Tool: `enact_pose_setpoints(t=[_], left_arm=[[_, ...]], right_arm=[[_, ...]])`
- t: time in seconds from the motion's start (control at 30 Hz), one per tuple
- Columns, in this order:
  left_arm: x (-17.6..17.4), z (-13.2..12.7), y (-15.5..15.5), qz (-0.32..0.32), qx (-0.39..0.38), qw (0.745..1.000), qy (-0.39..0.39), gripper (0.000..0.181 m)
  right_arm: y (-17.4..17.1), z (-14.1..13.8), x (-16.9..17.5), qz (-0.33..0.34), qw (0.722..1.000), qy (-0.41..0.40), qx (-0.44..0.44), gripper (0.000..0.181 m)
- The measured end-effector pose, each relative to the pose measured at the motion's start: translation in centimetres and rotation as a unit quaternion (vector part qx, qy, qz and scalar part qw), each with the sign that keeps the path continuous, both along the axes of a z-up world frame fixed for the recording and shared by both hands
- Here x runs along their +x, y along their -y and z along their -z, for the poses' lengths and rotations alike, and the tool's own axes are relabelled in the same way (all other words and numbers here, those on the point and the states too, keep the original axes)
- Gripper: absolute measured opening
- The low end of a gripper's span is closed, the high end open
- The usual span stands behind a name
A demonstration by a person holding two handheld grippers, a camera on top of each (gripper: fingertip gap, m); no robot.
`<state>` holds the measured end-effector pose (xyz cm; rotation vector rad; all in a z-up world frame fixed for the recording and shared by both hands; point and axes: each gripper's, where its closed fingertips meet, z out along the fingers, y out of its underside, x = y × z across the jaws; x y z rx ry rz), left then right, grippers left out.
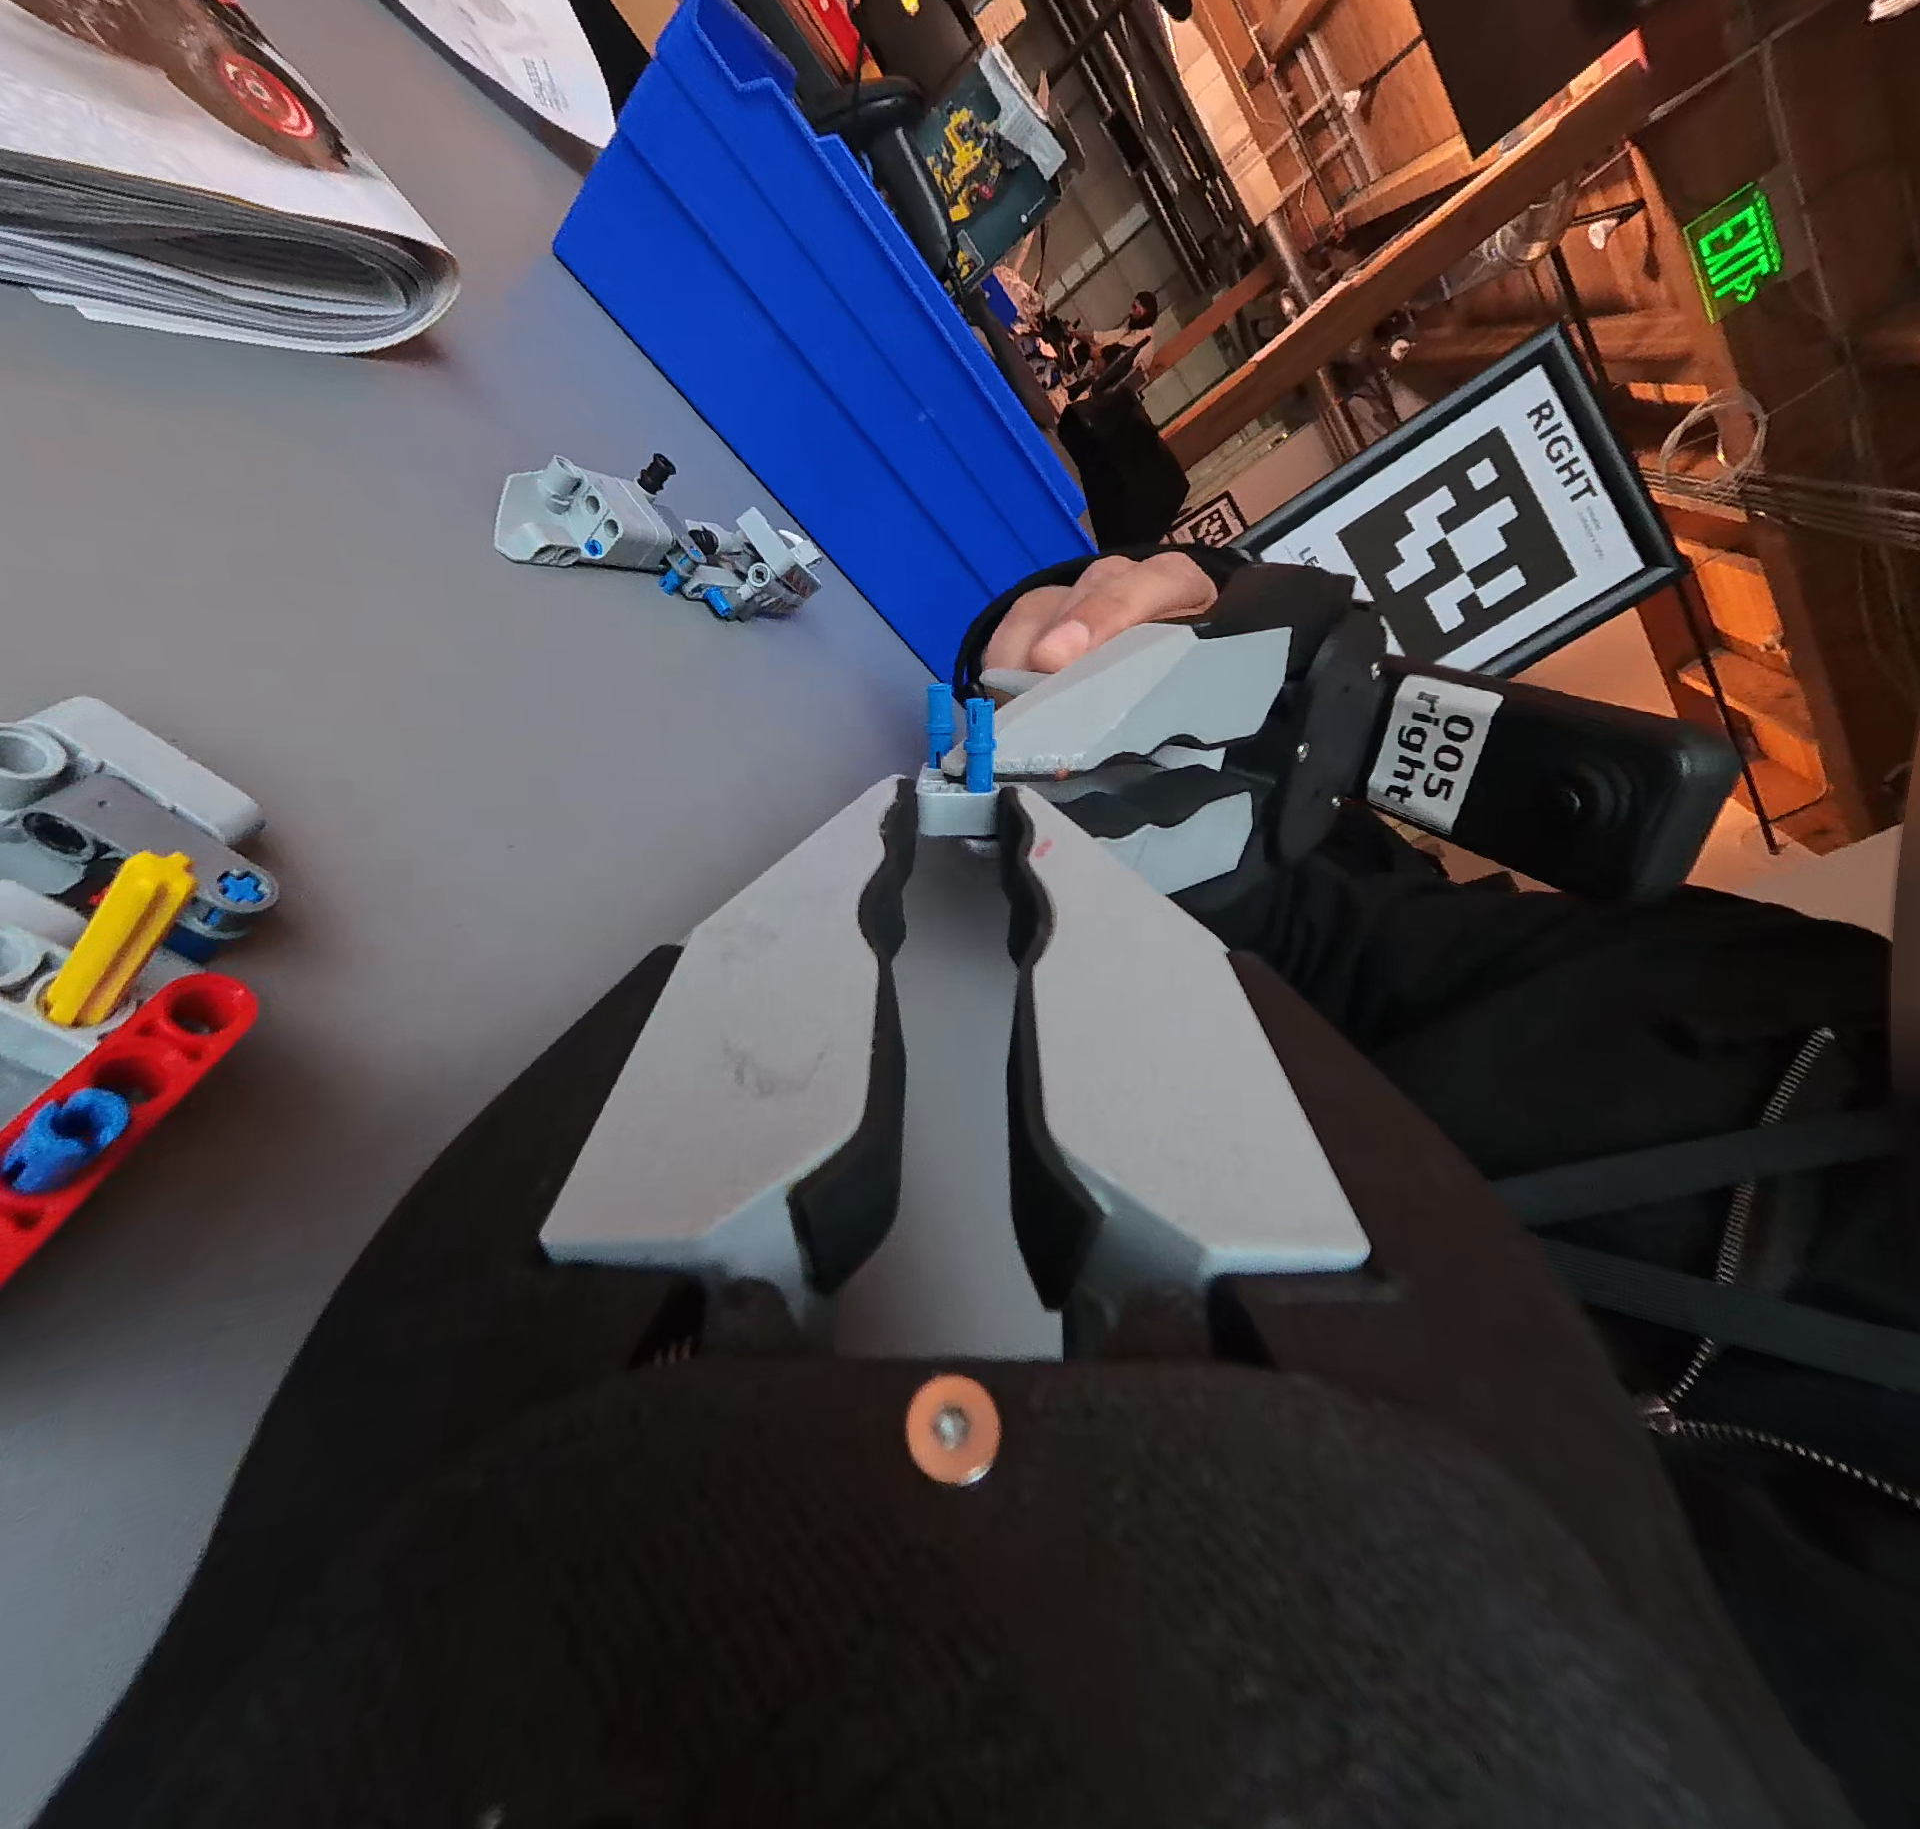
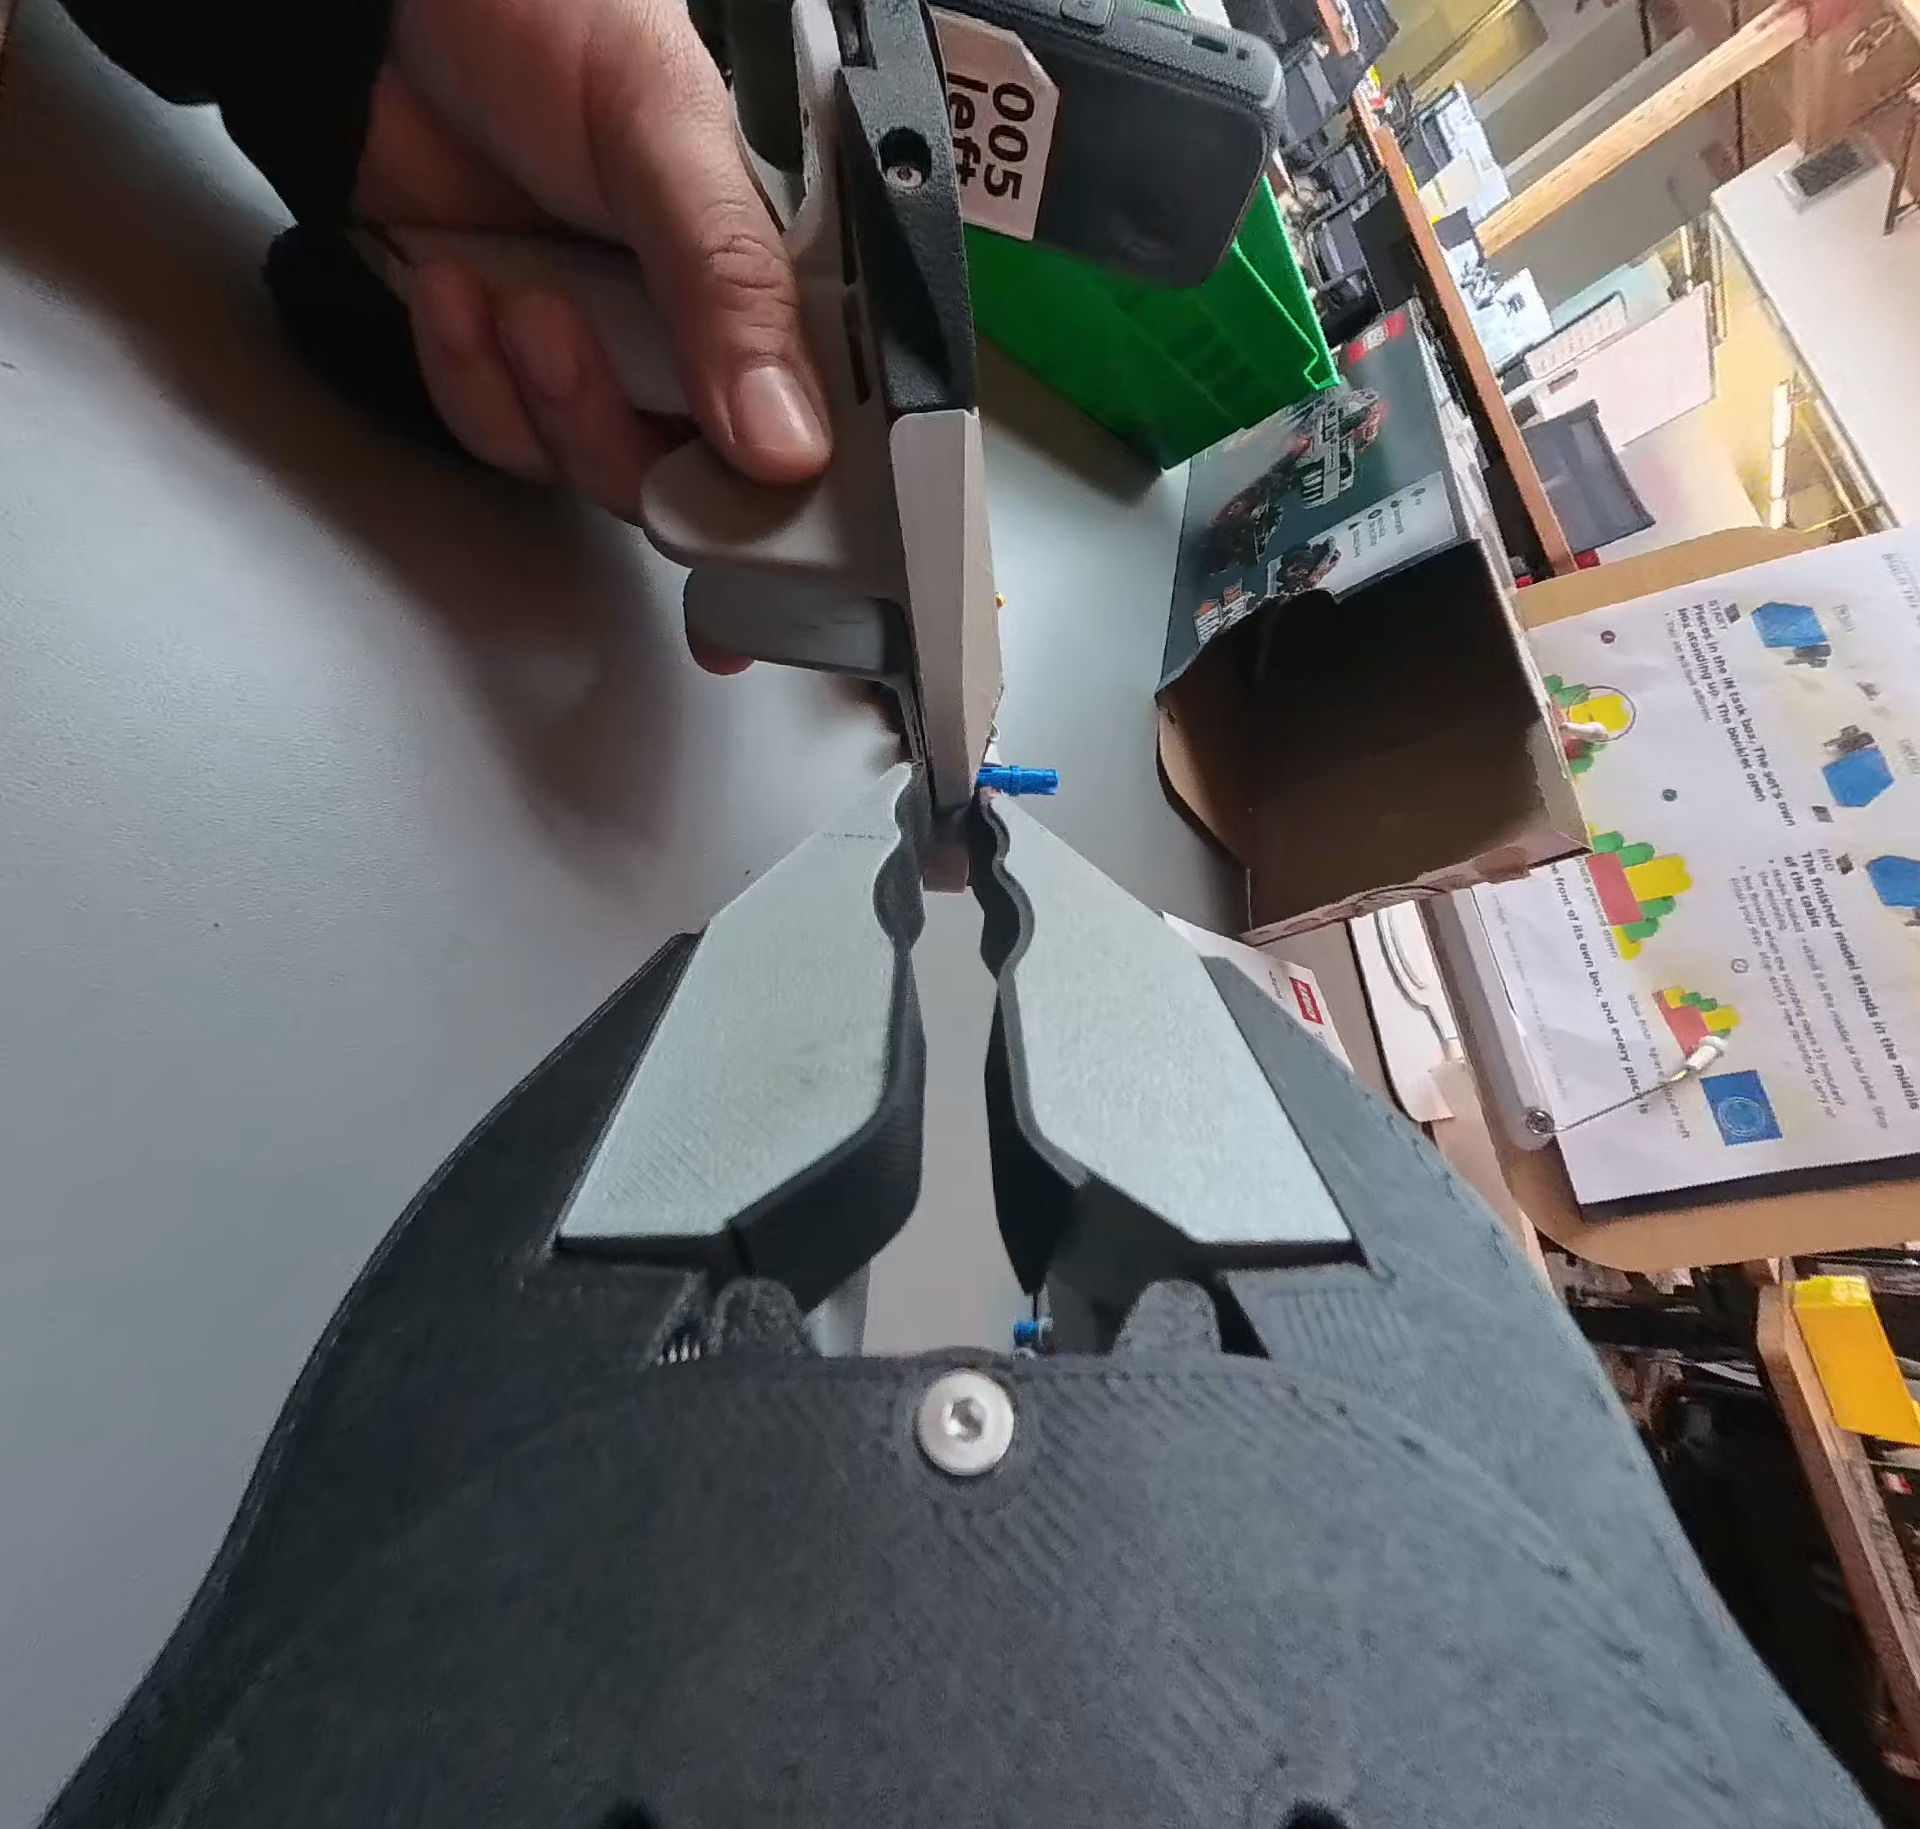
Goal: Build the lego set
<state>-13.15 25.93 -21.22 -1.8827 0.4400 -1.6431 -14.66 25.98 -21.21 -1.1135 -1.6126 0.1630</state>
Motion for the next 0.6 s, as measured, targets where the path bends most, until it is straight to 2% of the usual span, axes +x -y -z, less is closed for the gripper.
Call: enact_pose_setpoints(t=[0.13,0.17,0.3,0.4,0.47,0.53,0.6], left_arm=[[-0.3,-0.4,-0.2,0.002,0.002,1.000,0.016,0.014],[-0.3,-0.4,-0.1,0.007,0.003,1.000,0.015,0.014],[-0.6,-1.1,-0.2,0.007,0.025,0.999,0.032,0.014],[-0.8,-1.5,-0.1,0.013,0.031,0.999,0.042,0.014],[-0.7,-1.6,0.1,0.019,0.044,0.998,0.038,0.014],[-0.5,-1.6,0.4,0.026,0.058,0.998,0.031,0.014],[-0.4,-1.6,0.5,0.029,0.069,0.997,0.024,0.014]], right_arm=[[0.0,-0.4,-0.2,-0.014,0.999,-0.040,-0.026,0.005],[0.4,-0.4,-0.1,-0.025,0.998,-0.042,-0.034,0.011],[-0.5,-2.2,1.2,-0.015,0.984,-0.124,-0.130,0.012],[-2.2,-2.9,1.8,0.005,0.951,-0.179,-0.252,0.025],[-1.7,-2.1,1.3,-0.015,0.921,-0.170,-0.351,0.020],[-1.2,-1.9,0.8,-0.036,0.892,-0.177,-0.415,0.023],[-0.4,-2.0,0.6,-0.062,0.871,-0.180,-0.454,0.006]])
